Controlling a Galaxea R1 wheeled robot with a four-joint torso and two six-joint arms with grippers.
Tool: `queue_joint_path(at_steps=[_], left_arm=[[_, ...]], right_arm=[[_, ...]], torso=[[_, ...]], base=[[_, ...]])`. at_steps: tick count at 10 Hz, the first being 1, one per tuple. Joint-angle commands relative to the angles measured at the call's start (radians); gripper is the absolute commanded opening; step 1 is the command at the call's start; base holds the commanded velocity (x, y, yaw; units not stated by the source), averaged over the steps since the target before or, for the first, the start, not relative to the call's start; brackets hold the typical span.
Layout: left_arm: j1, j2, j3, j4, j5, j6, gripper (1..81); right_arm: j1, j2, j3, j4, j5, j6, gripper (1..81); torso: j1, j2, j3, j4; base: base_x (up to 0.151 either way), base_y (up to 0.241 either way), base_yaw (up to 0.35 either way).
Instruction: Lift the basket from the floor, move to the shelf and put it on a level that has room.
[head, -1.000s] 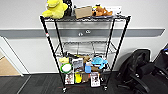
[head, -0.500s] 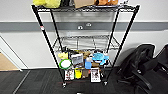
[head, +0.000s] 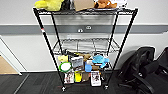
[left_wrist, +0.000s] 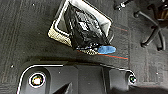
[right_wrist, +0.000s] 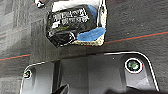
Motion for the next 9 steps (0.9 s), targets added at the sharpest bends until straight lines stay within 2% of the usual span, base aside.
queue_joint_path(at_steps=[1, 3, 5, 8, 9], left_arm=[[-0.049, -0.013, -0.012, -0.003, 0.054, 0.002, 81.1], [-0.049, 0.001, -0.064, -0.006, 0.076, 0.002, 81.1], [-0.06, -0.038, -0.051, -0.004, 0.09, 0.002, 81.1], [-0.119, -0.125, 0.057, 0.022, 0.171, 0.003, 81.1], [-0.138, -0.125, 0.055, 0.039, 0.223, 0.003, 81.1]], right_arm=[[0.042, 0.035, -0.049, 0.007, -0.049, 0.0, 81.1], [0.037, 0.034, -0.055, 0.007, -0.049, 0.002, 81.1], [0.037, 0.029, -0.049, -0.006, -0.051, 0.0, 81.1], [0.049, 0.003, 0.009, -0.013, -0.06, -0.001, 81.1], [0.049, -0.012, 0.03, -0.014, -0.06, -0.001, 81.1]], torso=[[0.063, -0.097, 0.0, 0.0], [0.107, -0.168, 0.0, 0.0], [0.151, -0.238, 0.0, 0.0], [0.217, -0.343, 0.0, 0.0], [0.239, -0.378, 0.0, 0.0]], base=[[0.0, 0.0, 0.0], [0.0, 0.0, 0.0], [0.0, 0.0, 0.0], [0.0, 0.0, 0.0], [0.0, 0.0, 0.0]])
